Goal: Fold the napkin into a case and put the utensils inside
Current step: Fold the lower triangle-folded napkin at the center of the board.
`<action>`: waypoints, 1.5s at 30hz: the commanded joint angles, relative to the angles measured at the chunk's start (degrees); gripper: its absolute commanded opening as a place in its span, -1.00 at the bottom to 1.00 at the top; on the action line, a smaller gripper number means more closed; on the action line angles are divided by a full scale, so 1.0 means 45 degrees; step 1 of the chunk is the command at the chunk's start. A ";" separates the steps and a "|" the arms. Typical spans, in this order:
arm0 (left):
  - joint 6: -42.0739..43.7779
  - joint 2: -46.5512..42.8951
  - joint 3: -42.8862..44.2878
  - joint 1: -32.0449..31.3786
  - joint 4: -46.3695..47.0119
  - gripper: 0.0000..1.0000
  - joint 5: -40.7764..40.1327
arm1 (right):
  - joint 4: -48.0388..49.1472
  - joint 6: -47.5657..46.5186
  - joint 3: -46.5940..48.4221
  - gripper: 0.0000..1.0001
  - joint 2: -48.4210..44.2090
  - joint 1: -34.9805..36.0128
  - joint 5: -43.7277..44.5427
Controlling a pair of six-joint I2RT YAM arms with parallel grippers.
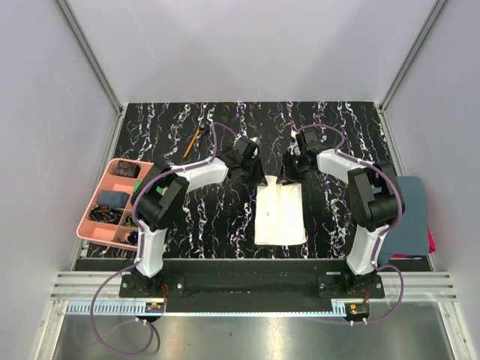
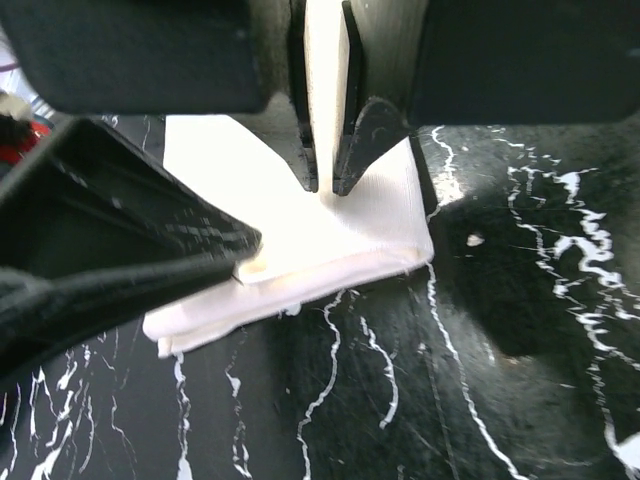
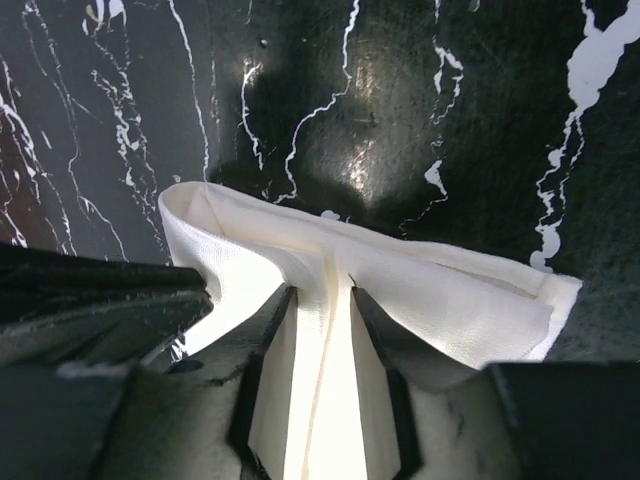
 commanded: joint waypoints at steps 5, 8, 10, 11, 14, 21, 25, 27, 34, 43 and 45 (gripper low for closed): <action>-0.0071 0.0109 0.0110 -0.0131 0.0530 -0.74 0.0310 | -0.0179 -0.0344 0.0766 -0.45 0.0202 0.0024 0.0595; -0.0091 0.0129 0.0090 -0.0112 0.0549 -0.74 0.0291 | -0.0160 -0.0403 0.0786 -0.47 0.0319 0.0024 0.0361; -0.0110 0.0148 0.0129 -0.0131 0.0550 -0.74 0.0310 | -0.0062 -0.0403 0.0786 -0.53 0.0416 0.0024 0.0263; -0.0033 0.0148 0.0129 -0.0131 0.0569 -0.74 0.0272 | -0.0062 -0.0422 0.0825 -0.64 0.0475 0.0024 0.0224; 0.0259 -0.0124 0.0227 -0.0189 0.0297 -0.70 -0.0118 | -0.0081 -0.0481 0.0942 -0.73 0.0690 0.0024 0.0185; 0.1471 -0.2213 -0.0629 -0.1397 -0.0310 -0.10 -0.1739 | -0.0062 -0.0579 0.1137 -0.96 0.0769 0.0004 0.0088; 0.2153 -0.3267 -0.1587 -0.2706 -0.0310 0.09 -0.2325 | -0.0062 -0.0521 0.1138 -0.69 0.0789 -0.0035 -0.0264; 0.2408 -0.3931 -0.2232 -0.3488 -0.0232 0.11 -0.2753 | -0.0139 -0.0287 0.1041 -0.45 0.0516 -0.0054 -0.0478; 0.3444 -0.4833 -0.3113 -0.5305 -0.0386 0.17 -0.3614 | -0.0609 0.0534 0.0182 0.11 -0.1124 -0.0054 -0.1396; 0.3191 -0.3857 -0.2664 -0.6673 -0.1558 0.08 -0.5430 | -0.0140 0.1023 -0.2044 0.15 -0.2746 -0.0074 -0.2041; 0.3073 -0.3681 -0.2488 -0.6830 -0.1910 0.07 -0.5530 | 0.0093 0.1158 -0.2512 0.12 -0.2903 -0.0055 -0.2256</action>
